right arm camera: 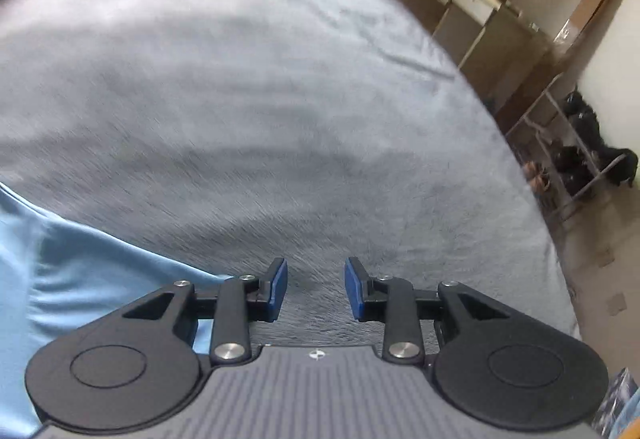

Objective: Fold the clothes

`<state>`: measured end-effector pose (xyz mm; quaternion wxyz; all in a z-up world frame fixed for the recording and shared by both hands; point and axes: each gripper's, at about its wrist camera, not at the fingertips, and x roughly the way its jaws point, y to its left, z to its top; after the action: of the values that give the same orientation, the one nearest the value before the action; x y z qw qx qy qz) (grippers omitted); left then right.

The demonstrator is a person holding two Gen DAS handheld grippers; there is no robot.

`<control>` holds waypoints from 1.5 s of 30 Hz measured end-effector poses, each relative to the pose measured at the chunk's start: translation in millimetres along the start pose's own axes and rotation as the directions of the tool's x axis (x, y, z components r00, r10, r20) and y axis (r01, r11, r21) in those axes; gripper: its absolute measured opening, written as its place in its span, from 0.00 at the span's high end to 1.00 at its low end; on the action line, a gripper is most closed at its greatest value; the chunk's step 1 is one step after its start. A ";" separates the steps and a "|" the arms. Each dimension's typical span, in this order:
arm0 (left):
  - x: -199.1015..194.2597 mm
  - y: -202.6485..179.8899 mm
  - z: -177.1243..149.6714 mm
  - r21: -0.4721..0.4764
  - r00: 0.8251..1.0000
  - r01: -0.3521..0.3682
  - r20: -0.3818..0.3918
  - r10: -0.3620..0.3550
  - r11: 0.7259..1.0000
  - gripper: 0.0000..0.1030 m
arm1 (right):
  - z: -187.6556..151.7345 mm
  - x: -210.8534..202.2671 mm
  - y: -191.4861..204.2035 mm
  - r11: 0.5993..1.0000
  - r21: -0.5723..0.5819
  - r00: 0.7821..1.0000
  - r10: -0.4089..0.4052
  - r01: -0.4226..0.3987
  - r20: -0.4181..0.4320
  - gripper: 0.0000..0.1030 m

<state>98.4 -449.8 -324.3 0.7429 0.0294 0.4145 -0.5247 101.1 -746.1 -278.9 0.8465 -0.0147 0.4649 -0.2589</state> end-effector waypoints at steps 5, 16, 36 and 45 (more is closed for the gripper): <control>-96.4 43.5 -19.6 -0.145 0.991 -0.131 -0.021 0.129 0.981 0.48 | 2.0 -76.9 30.1 0.989 0.030 0.980 0.136 -0.141 0.147 0.73; -272.1 128.6 -135.5 -0.308 0.875 -0.476 -0.255 0.411 0.824 0.48 | -65.0 -202.2 125.4 0.883 0.104 0.888 0.445 -0.457 0.119 0.74; -275.7 127.1 -261.6 -0.225 0.796 -0.535 -0.457 0.397 0.814 0.47 | -371.8 -253.0 168.3 0.994 0.070 0.888 0.103 -0.080 -0.448 0.82; -264.9 122.9 -252.4 -0.117 0.765 -0.528 -0.495 0.412 0.841 0.46 | -297.1 -232.9 173.0 0.981 0.052 0.963 0.195 -0.188 -0.186 0.85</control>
<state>21.6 -73.9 -366.3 0.7317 0.1603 0.6168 -0.2419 -162.6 -427.0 -311.8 0.8193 0.0697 0.5386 -0.1838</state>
